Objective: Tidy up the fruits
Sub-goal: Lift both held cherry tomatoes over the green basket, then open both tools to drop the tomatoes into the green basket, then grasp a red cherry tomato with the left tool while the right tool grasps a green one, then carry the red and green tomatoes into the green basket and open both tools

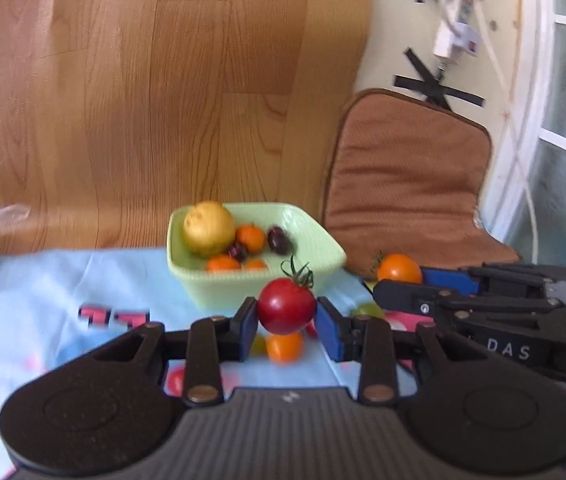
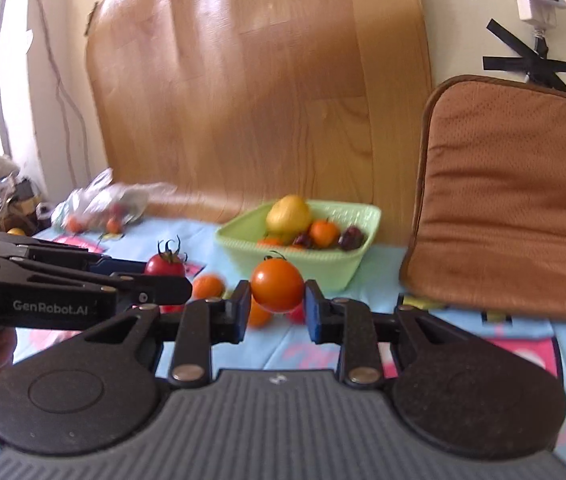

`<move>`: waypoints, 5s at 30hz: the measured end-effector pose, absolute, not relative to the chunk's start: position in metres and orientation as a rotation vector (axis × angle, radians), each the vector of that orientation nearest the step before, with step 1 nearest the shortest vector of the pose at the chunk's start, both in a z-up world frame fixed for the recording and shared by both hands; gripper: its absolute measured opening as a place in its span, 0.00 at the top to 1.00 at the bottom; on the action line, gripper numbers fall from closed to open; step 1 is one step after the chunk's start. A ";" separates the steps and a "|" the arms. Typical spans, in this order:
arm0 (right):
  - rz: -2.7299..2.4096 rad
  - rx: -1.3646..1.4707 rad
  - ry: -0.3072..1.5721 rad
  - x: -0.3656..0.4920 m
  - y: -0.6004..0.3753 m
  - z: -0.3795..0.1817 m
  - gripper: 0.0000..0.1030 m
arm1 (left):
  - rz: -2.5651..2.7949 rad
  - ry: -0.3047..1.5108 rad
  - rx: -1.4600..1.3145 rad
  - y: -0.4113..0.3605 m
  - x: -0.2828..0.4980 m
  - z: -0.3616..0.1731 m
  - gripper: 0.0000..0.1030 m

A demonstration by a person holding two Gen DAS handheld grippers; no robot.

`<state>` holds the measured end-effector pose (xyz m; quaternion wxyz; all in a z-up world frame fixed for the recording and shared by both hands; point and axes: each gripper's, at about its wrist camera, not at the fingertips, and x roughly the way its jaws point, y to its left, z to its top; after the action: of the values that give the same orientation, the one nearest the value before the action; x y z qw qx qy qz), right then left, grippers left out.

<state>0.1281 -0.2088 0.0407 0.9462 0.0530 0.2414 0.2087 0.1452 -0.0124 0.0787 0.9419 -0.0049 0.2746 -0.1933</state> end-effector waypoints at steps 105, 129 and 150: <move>0.729 -0.058 0.649 0.051 -0.175 -0.007 0.68 | -0.416 0.696 0.157 -0.009 0.048 0.010 0.67; 0.748 -0.051 0.637 0.050 -0.178 -0.006 0.72 | -0.414 0.690 0.107 -0.007 0.044 0.011 0.69; 0.445 0.124 0.527 0.205 -0.209 0.018 0.72 | -0.328 0.626 0.060 -0.018 0.238 0.057 0.69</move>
<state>0.2051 -0.2094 0.0178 0.9392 0.0609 0.2584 0.2178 0.2379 -0.0185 0.0572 0.9377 0.0293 0.3065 -0.1607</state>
